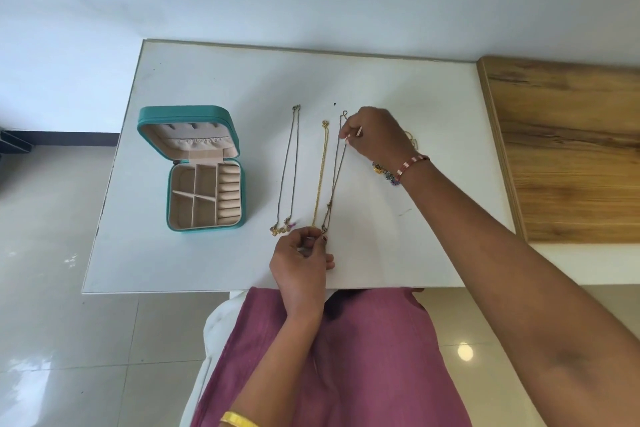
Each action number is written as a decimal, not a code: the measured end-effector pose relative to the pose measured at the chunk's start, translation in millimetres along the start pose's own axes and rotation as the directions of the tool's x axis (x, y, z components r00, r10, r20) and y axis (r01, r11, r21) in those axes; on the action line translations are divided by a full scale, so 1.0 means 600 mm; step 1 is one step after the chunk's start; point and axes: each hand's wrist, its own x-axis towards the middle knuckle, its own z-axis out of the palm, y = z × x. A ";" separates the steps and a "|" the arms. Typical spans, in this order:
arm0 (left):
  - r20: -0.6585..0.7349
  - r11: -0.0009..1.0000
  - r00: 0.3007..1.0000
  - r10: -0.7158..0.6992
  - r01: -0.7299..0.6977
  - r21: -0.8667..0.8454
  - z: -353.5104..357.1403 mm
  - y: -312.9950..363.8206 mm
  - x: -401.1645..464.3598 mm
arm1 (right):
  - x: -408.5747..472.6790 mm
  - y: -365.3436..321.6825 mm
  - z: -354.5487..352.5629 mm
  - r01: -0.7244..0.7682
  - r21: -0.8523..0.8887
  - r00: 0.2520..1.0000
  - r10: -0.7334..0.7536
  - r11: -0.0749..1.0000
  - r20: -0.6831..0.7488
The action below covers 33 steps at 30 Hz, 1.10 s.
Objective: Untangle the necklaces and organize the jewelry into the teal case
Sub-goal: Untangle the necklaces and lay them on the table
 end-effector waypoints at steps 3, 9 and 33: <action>0.007 1.000 1.000 -0.001 0.001 0.003 0.000 0.001 0.001 | -0.003 0.000 0.010 0.014 -0.121 1.000 -0.013 0.993 0.013; 0.011 1.000 1.000 0.004 -0.004 0.001 -0.001 -0.003 0.004 | -0.007 -0.003 0.015 0.027 -0.074 0.997 -0.032 0.997 -0.068; -0.013 0.996 0.996 0.091 -0.092 -0.022 -0.091 0.058 0.029 | -0.192 -0.099 0.068 -0.217 0.438 0.945 0.301 0.872 -0.130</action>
